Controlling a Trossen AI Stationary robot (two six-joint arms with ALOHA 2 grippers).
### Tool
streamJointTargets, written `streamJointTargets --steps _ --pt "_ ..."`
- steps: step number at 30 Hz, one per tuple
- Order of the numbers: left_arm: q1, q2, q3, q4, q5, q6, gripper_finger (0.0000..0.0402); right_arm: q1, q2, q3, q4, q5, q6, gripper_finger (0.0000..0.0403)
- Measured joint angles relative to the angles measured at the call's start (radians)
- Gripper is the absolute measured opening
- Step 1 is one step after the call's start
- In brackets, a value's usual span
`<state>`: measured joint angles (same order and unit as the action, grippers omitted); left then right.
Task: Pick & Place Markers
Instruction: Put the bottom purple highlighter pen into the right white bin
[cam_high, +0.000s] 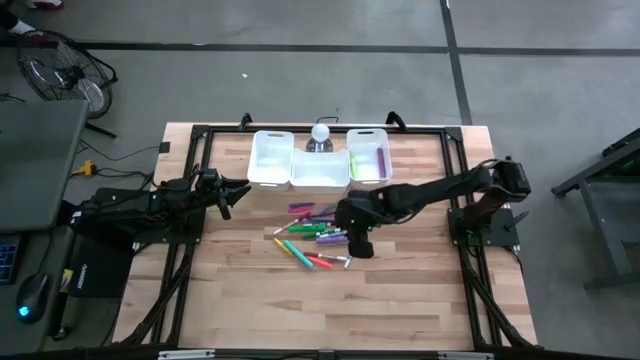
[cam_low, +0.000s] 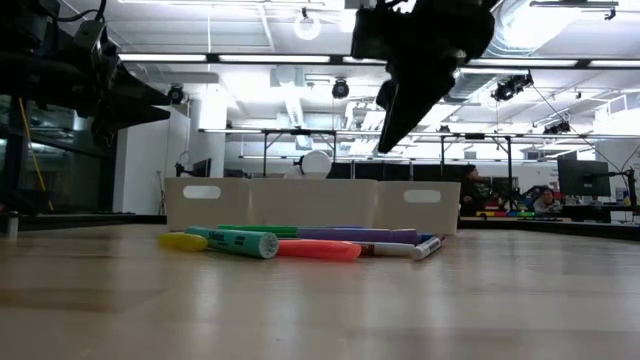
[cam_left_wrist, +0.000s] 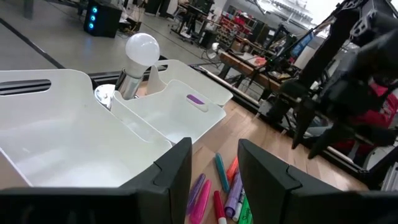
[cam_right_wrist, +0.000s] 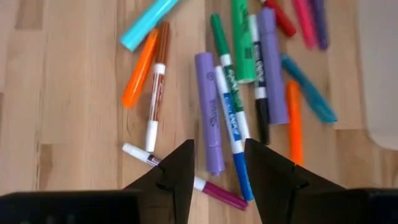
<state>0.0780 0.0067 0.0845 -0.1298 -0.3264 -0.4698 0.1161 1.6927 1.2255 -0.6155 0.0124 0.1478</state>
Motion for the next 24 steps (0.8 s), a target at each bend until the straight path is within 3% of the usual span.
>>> streamJointTargets --steps 10,24 --pt "0.0 0.0 0.0 0.0 0.0 0.0 0.0129 0.028 0.117 0.0 0.093 0.0 0.002 0.0206" --pt "0.0 0.0 0.0 0.0 0.0 0.0 0.0129 0.035 0.218 0.0 0.122 0.018 0.001 0.0193"
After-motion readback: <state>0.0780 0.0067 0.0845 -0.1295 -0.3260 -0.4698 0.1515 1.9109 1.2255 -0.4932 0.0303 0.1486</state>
